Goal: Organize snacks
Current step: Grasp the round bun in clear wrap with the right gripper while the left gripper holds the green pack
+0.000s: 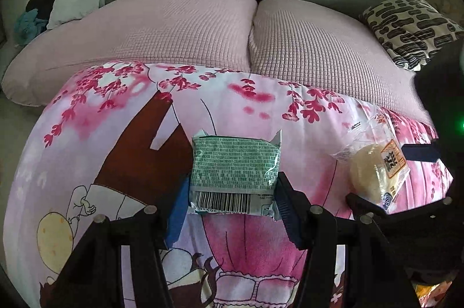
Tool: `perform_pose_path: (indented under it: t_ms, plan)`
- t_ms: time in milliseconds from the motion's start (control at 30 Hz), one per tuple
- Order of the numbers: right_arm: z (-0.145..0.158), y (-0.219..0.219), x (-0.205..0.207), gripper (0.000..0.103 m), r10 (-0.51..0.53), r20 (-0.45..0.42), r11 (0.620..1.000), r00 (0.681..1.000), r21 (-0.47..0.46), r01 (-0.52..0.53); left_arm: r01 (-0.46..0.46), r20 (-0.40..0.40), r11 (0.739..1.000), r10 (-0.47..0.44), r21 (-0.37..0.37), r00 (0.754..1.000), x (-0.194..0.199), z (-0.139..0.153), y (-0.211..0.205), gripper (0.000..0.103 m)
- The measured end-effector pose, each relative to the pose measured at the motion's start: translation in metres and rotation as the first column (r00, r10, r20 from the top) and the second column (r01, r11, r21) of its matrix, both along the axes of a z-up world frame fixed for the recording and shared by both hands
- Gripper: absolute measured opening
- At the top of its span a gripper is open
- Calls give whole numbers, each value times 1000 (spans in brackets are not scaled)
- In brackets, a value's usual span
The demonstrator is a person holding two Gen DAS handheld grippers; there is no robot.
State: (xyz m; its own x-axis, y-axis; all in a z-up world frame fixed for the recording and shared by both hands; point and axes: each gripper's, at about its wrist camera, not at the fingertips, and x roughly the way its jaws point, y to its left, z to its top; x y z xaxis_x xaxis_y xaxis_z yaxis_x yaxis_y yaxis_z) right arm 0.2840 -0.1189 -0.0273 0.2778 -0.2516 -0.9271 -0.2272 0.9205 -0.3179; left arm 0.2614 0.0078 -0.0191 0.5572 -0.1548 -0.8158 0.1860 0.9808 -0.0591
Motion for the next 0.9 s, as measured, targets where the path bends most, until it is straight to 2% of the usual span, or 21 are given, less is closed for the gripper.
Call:
perform_pose_path:
  t_ms: [333, 900]
  plan:
    - [-5, 11, 12, 86, 45, -21, 997, 999, -65, -47, 29, 3, 998, -28, -55, 1000, 1, -3, 7, 59]
    - [-5, 52, 0, 80, 106, -44, 977, 993, -181, -112, 31, 1, 995, -31, -90, 1000, 0, -3, 11, 59]
